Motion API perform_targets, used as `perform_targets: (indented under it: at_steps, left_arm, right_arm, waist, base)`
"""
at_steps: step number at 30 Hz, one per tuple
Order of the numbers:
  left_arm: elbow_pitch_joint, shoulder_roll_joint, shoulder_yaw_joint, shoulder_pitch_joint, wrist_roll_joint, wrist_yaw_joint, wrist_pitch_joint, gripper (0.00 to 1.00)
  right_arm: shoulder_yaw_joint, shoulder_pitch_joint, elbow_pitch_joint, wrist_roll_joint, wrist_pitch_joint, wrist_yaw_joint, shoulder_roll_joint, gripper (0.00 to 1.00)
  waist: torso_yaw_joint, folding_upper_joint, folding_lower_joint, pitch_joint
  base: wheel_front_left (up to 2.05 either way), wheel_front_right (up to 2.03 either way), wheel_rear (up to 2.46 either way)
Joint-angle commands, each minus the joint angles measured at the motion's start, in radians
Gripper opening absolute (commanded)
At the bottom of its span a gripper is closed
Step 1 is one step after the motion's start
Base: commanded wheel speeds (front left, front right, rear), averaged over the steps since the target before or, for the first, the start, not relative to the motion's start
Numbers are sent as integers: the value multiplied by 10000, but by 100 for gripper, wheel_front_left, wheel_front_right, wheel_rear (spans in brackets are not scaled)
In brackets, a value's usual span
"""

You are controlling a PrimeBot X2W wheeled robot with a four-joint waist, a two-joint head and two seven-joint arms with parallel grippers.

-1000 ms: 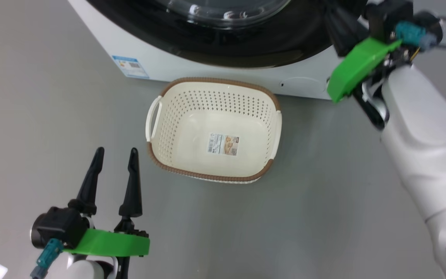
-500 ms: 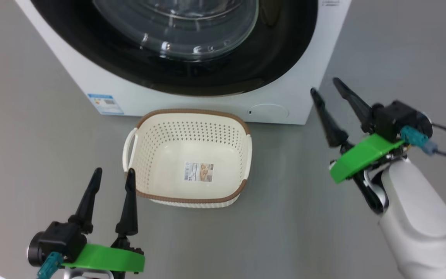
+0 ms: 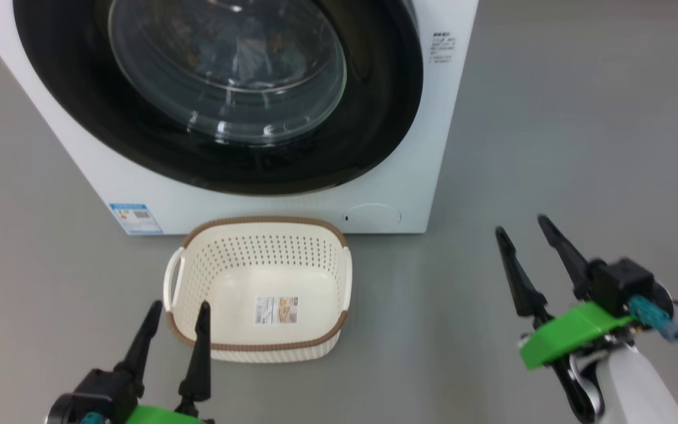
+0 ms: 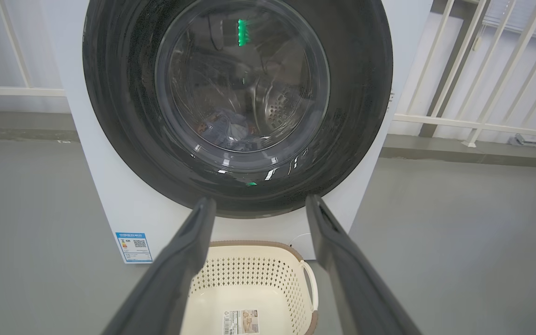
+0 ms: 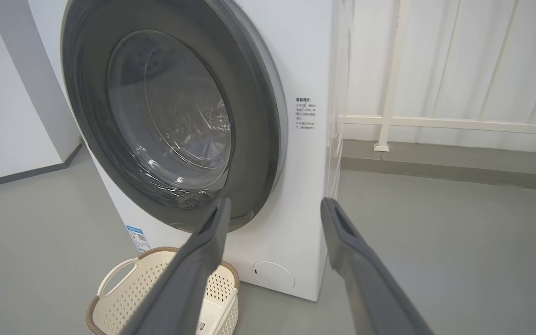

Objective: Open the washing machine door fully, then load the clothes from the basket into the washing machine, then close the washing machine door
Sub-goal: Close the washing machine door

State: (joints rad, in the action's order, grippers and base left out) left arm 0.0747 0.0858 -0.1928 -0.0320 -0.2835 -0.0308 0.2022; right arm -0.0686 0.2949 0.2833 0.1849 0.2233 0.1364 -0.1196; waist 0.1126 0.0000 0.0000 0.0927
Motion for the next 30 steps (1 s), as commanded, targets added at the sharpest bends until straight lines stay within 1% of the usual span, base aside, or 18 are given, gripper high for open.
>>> perform_targets:
  at_steps: [1,7,13,22,30]
  left_arm:
    - [-229,175,289,-17,-25,47,-45,100]
    - [-406,288,267,416,-61,132,-202,100]
    - [-618,367,242,743,-83,230,-328,100]
    - [-795,448,231,967,-161,325,-430,100]
    - [-899,466,221,1054,-189,456,-436,100]
  right_arm:
    - [4,-361,-504,-99,-100,-57,119,100]
    - [667,-1831,-1604,-303,-633,-57,410,100]
    - [1130,-2875,-2567,-403,-1081,-57,614,100]
    - [1270,-3851,-3602,-436,-1580,-57,687,100]
    - [1305,-4170,-3976,-310,-1783,-57,691,100]
  waist:
    - [-238,0,0,-448]
    - [-346,0,0,-850]
    - [-360,0,0,-1073]
    - [-309,0,0,-1232]
    - [-286,0,0,-1235]
  base:
    - [0,0,0]
    - [0,0,0]
    - [0,0,0]
    - [0,0,0]
    - [0,0,0]
